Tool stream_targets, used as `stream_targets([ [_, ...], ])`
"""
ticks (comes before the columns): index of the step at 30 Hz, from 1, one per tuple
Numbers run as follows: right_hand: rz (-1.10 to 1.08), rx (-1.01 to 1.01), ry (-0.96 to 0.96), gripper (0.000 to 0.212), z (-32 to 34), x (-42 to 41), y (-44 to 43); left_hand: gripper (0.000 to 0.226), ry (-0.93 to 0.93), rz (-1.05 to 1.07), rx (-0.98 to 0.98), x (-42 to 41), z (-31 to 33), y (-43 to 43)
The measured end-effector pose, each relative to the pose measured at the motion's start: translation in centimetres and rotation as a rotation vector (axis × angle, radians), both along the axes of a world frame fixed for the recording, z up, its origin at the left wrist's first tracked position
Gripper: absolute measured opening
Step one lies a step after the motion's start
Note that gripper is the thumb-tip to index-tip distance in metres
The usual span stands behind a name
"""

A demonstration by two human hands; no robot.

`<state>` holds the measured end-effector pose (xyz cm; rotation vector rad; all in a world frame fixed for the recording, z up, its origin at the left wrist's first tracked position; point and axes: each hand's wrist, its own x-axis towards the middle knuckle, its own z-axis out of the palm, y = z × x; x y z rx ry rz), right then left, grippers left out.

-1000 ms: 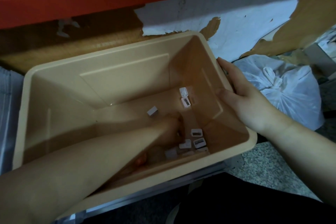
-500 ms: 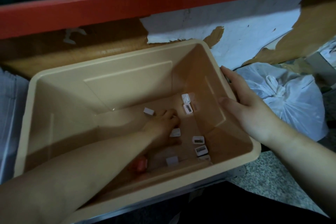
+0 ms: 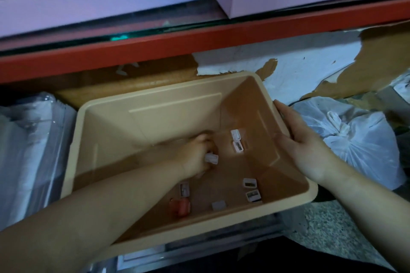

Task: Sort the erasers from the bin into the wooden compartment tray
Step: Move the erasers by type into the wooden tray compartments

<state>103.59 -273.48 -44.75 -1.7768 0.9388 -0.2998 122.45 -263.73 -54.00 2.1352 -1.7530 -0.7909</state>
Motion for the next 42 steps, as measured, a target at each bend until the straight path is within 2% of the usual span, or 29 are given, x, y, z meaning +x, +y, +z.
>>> stream_targets([
  [5,0.059,-0.087,0.086,0.061,1.8,0.0,0.9,0.027,0.007,0.050,-0.065,0.0,7.4,0.3],
  [9,0.020,-0.484,0.202,0.065,4.9,0.3,2.8,0.030,-0.113,0.106,-0.180,0.3,15.5,0.7],
  [13,-0.040,-0.698,0.085,0.053,9.9,2.1,5.4,0.030,-0.203,0.107,-0.237,0.3,23.2,3.8],
  [17,0.044,-0.758,-0.081,0.044,14.2,5.0,9.5,0.029,-0.264,0.106,-0.307,1.1,27.8,9.2],
  [20,0.115,-0.729,-0.168,0.042,16.4,7.5,12.7,0.031,-0.318,0.165,-0.401,3.1,31.9,13.8],
  [25,0.353,-0.657,-0.279,0.047,18.6,13.3,20.1,0.034,-0.486,0.357,-0.537,8.3,38.5,23.4],
  [30,0.624,-0.587,-0.253,0.063,20.4,18.7,27.0,0.024,-0.517,0.662,-0.611,13.6,40.9,31.2],
  [34,0.749,-0.664,-0.150,0.056,19.5,20.9,28.9,0.022,-0.493,0.827,-0.628,16.3,39.9,34.4],
  [38,0.757,-0.653,-0.152,0.047,19.1,21.6,29.4,0.022,-0.412,0.937,-0.629,19.1,37.5,35.5],
  [42,0.751,-0.636,-0.170,0.045,18.8,21.4,29.4,0.020,-0.251,1.010,-0.669,20.2,36.1,34.5],
])
